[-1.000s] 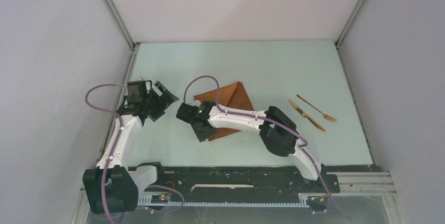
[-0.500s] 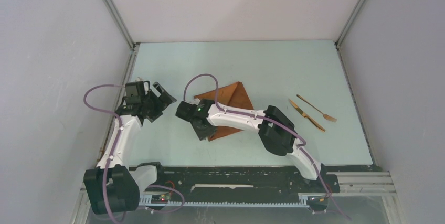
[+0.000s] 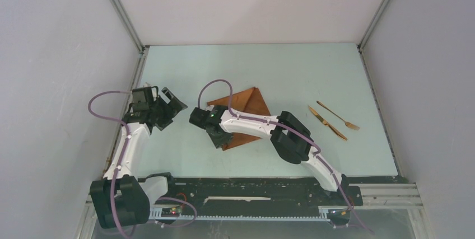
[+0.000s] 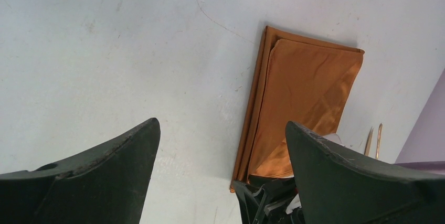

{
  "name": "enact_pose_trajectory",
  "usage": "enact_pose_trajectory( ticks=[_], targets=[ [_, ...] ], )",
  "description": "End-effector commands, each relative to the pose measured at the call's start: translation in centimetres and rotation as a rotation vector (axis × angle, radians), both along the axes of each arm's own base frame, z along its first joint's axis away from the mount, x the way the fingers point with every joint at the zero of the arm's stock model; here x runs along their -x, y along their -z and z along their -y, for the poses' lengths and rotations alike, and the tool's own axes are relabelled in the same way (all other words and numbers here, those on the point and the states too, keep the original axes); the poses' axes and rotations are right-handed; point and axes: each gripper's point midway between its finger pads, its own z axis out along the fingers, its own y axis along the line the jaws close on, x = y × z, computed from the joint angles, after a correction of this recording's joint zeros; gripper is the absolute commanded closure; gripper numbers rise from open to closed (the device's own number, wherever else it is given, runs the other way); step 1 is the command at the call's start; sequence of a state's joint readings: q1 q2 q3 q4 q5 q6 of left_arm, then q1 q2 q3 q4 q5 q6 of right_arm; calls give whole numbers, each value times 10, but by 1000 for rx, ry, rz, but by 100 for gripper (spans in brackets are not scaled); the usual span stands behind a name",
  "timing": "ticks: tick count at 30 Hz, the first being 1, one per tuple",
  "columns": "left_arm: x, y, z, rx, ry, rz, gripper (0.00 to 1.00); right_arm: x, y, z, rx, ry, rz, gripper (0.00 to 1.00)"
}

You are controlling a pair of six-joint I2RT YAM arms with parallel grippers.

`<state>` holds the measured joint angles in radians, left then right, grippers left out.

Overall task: Fold the napkin into a case and place the utensils inside
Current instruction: Pick up the upper triangle-folded napkin from the center of the board.

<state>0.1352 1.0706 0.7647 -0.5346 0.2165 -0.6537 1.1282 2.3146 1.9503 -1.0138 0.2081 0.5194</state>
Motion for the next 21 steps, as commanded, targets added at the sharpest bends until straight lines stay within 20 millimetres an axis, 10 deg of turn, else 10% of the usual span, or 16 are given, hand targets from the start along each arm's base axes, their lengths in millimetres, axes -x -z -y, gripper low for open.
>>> enact_pose_trajectory(
  ticks=[1, 21],
  targets=[
    [-2, 1, -1, 1, 16, 21, 4, -10, -13, -2, 15, -21, 63, 61],
    [-2, 1, -1, 15, 18, 24, 4, -9, -5, -12, -14, -38, 28, 54]
  ],
)
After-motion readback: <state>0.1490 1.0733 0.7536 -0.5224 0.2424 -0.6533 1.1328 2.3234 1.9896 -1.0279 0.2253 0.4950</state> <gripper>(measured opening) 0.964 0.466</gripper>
